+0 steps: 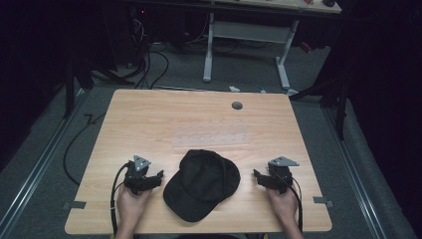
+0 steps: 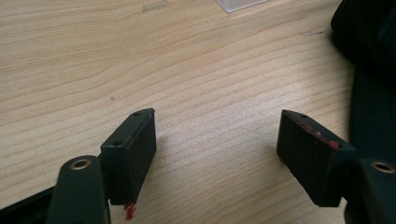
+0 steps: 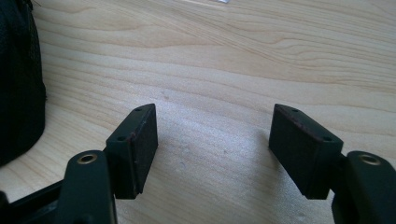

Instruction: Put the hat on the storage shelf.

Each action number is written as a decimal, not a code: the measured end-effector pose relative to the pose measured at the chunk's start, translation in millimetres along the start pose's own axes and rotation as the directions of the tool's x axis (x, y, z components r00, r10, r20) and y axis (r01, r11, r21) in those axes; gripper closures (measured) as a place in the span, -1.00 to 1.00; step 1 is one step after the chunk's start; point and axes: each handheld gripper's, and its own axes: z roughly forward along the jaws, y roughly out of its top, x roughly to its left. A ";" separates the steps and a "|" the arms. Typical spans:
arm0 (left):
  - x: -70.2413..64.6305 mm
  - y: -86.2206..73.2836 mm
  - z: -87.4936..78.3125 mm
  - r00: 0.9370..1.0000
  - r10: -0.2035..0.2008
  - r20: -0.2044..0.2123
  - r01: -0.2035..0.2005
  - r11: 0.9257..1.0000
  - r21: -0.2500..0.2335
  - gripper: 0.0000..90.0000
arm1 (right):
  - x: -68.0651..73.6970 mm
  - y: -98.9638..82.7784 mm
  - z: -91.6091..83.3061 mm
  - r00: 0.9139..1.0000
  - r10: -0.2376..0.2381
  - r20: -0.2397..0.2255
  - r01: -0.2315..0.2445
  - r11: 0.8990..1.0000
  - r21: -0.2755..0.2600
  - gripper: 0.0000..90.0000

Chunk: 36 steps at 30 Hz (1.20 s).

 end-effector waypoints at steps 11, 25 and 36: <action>-0.1 0.0 0.0 1.000 0.000 0.002 0.000 1.000 0.001 -0.38 | 0.0 0.0 0.0 1.000 -0.001 -0.002 0.001 1.000 0.000 -0.26; 0.9 0.8 -0.4 1.000 -0.007 0.006 0.007 1.000 0.002 -0.37 | 1.5 -0.8 -0.9 1.000 0.006 0.007 -0.006 1.000 0.000 -0.26; -0.3 -0.3 0.2 1.000 0.003 0.002 -0.003 1.000 0.001 -0.39 | -1.0 -0.1 -8.9 0.999 0.036 -0.023 -0.037 0.999 -0.006 -0.04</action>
